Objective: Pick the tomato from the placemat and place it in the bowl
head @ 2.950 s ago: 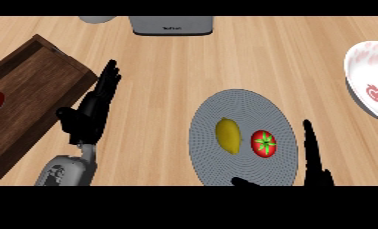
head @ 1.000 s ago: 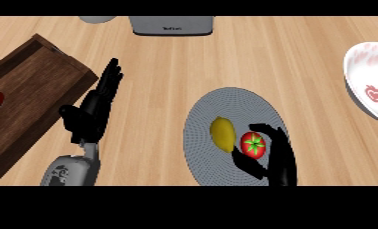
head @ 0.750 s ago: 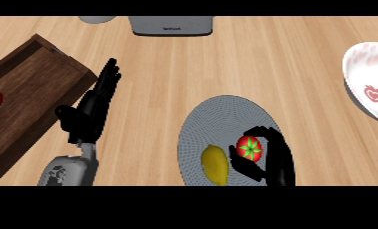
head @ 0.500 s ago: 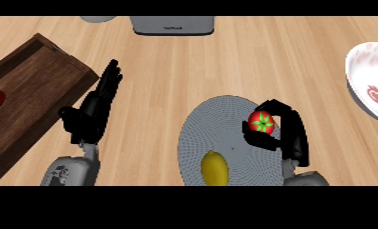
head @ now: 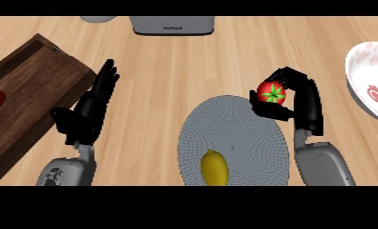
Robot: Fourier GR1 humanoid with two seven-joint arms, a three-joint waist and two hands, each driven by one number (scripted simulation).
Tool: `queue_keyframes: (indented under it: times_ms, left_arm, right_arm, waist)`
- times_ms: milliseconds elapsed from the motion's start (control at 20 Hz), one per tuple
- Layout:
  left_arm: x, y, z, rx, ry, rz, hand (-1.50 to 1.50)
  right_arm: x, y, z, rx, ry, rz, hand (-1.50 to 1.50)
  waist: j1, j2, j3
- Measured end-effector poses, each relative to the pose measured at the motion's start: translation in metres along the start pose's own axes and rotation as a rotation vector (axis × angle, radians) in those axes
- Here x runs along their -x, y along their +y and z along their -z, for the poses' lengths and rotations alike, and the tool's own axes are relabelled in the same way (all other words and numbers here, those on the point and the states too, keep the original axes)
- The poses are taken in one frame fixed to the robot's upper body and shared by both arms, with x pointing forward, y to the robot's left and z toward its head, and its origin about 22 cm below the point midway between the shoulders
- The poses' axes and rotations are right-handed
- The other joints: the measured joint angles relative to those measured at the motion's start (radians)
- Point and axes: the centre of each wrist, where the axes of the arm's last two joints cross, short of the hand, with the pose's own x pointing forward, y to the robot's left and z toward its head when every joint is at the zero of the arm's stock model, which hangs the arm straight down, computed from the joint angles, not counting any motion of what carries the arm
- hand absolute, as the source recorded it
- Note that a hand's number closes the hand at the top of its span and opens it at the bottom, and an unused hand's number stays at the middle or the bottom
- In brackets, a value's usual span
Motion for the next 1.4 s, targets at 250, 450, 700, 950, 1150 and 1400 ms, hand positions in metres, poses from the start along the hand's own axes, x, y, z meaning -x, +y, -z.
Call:
queue_keyframes:
  times_ms: [250,450,700,950,1150,1400]
  left_arm:
    - [0.001,-0.004,-0.004,-0.005,0.007,0.002,0.0]
    - [0.002,0.0,-0.004,-0.003,0.007,0.01,0.0]
    - [0.001,0.002,-0.005,0.005,0.005,0.006,0.0]
    - [0.0,-0.003,-0.003,0.004,0.003,0.002,0.0]
    - [0.001,-0.009,0.004,0.004,0.0,0.001,0.0]
    - [0.004,-0.002,-0.003,0.003,0.001,0.002,0.0]
  right_arm:
    - [-0.04,-0.021,-0.002,0.126,-0.158,-0.053,1.5]
    - [-0.079,-0.039,-0.006,0.215,-0.197,-0.131,1.5]
    - [-0.127,-0.058,0.0,0.288,-0.162,-0.216,1.5]
    - [-0.163,-0.089,0.019,0.358,-0.12,-0.254,1.5]
    - [-0.178,-0.108,0.035,0.404,-0.085,-0.272,1.5]
    - [-0.177,-0.131,0.06,0.435,-0.032,-0.285,1.5]
  waist:
    - [-0.006,-0.003,-0.001]
    - [-0.007,-0.004,-0.001]
    - [-0.003,-0.002,-0.001]
    - [0.001,-0.001,-0.001]
    - [0.001,0.0,0.0]
    - [0.004,0.001,0.0]
